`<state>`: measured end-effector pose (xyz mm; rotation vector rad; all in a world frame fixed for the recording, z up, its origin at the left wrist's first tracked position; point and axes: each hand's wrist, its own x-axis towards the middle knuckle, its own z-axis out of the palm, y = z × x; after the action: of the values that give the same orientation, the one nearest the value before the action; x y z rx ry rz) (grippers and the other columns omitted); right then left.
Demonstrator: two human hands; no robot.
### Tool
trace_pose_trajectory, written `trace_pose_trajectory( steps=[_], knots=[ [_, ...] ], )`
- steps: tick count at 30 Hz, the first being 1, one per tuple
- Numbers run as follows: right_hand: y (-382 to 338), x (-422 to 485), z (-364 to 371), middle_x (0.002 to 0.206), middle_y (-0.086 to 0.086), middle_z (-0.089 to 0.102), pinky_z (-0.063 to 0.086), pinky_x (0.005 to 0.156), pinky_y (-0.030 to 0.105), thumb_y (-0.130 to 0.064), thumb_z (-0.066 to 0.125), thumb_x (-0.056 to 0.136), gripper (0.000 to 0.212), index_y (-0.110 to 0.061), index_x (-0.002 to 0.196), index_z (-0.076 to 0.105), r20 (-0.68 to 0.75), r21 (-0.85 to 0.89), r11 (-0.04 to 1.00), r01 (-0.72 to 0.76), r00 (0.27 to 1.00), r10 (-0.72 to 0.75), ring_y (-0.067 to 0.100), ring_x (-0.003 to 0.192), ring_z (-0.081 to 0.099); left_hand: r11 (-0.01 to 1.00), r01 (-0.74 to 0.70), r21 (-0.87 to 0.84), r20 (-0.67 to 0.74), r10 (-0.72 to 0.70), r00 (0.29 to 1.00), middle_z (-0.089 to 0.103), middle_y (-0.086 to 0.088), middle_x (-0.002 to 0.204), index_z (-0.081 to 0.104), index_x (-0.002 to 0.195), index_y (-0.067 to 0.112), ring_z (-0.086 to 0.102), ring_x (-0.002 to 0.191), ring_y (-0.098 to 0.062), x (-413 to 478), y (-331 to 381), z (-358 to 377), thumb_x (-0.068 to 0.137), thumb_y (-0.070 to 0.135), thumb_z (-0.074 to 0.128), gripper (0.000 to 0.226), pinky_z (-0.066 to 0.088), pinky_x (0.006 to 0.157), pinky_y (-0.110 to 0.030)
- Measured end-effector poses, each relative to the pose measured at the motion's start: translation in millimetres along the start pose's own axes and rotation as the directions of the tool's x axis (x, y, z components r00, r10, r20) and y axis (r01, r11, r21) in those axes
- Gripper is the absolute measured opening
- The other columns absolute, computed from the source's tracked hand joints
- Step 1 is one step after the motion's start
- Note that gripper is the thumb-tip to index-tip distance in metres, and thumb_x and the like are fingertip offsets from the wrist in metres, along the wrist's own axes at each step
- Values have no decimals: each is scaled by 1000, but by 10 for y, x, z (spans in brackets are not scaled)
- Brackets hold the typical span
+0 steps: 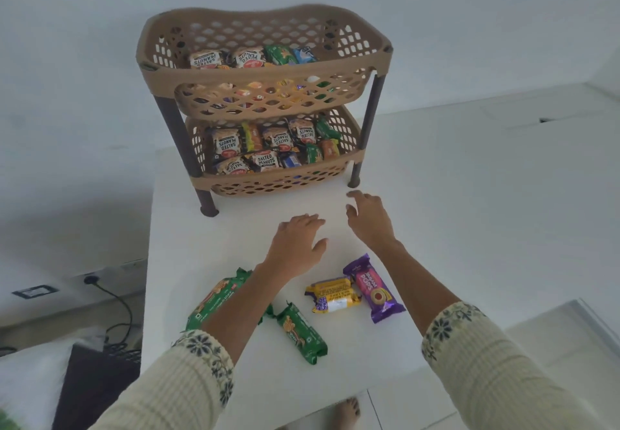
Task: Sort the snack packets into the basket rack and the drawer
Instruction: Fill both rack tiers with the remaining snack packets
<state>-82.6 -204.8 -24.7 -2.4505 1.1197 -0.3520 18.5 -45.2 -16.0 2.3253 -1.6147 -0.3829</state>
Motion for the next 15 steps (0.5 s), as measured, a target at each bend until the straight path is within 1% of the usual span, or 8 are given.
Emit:
trace_pose_trajectory(
  steps=[2,5,7,10,12,14,15],
  knots=[
    [85,-142,6,116,11,64,49,90,42,-23,47,95,30,-19,123,58,60,3,999,-38,997,38,30,116,53,999,-8,-38,14,8,1000,41,3,151,43,144,23,32,140,-17,-83,55,82,98,44,43,51,27,112,-42],
    [60,-207,-7,117,6,64,49,90,39,-36,51,94,29,-22,117,61,171,5,997,-83,982,81,25,112,56,991,12,-131,41,-7,999,48,4,146,49,140,25,40,134,-17,-112,63,70,94,55,48,55,30,109,-42],
    [71,-236,-5,118,4,63,46,89,37,-46,54,90,35,-23,116,60,238,-9,995,-102,966,102,24,112,56,982,26,-184,103,-7,995,50,4,143,49,139,28,42,132,-17,-149,64,78,85,67,54,67,31,108,-43],
    [115,-307,10,122,5,59,43,88,37,-53,59,83,48,-23,120,56,315,-72,988,-137,937,152,24,114,54,984,16,-176,213,22,977,53,5,134,48,139,31,47,124,-15,-208,76,112,68,78,62,85,37,103,-42],
    [134,-373,-4,120,6,58,43,83,35,-55,61,80,53,-21,119,54,371,-140,979,-149,909,191,25,106,55,994,10,-112,267,20,964,54,3,125,47,138,32,51,116,-17,-268,118,146,65,74,69,87,40,97,-39],
    [146,-404,-44,110,5,59,42,74,31,-58,62,74,55,-19,112,54,418,-188,970,-152,882,219,23,93,55,1000,13,-20,273,-7,962,57,0,121,49,135,30,55,111,-20,-294,165,185,71,63,71,76,39,93,-36],
    [145,-415,-76,107,4,59,43,72,30,-59,63,72,57,-18,110,53,443,-205,968,-143,869,222,22,91,56,1000,21,18,253,-25,967,58,0,119,52,132,29,57,108,-22,-303,185,187,73,59,71,69,38,92,-36]
  ],
)
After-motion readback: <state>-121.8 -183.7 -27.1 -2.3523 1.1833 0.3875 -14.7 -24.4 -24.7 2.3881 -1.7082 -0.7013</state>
